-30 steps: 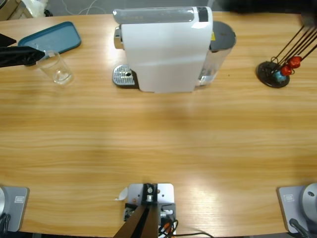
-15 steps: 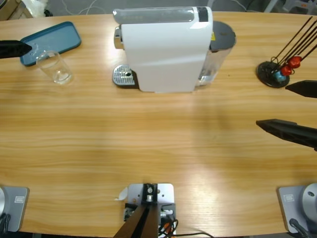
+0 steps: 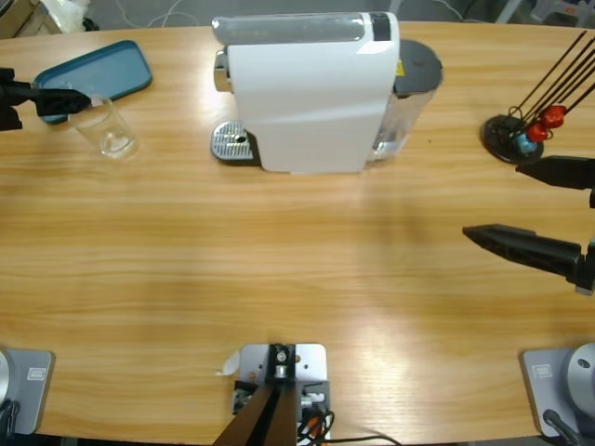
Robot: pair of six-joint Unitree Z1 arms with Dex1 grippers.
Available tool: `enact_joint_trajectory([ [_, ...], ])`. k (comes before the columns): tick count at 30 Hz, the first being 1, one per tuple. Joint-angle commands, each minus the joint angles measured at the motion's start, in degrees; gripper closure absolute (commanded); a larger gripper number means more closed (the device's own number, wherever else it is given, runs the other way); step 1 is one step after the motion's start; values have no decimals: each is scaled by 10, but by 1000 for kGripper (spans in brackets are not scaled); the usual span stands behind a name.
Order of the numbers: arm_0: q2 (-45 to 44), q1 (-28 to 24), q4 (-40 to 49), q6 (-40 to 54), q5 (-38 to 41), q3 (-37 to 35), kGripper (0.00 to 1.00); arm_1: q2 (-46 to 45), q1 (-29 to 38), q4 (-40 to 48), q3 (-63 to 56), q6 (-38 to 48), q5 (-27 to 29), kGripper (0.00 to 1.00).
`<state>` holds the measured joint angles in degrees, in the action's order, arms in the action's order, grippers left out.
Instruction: Pour coffee
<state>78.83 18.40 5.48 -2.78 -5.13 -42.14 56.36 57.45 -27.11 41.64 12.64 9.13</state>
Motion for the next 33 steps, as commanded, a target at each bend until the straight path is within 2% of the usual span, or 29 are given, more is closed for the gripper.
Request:
enact_joint_trajectory([
  [1, 62, -15, -25, 3, -10, 15, 13, 12, -29, 21, -27, -19, -26, 0],
  [8, 120, -19, -67, -2, -10, 15, 13, 6, -30, 22, -30, -20, -28, 0],
  [17, 150, -40, -86, 3, -14, 15, 13, 6, -32, 24, -31, -20, -29, 0],
  [33, 222, -22, -134, -2, -6, 16, 18, 8, -42, 24, -31, -22, -34, 0],
])
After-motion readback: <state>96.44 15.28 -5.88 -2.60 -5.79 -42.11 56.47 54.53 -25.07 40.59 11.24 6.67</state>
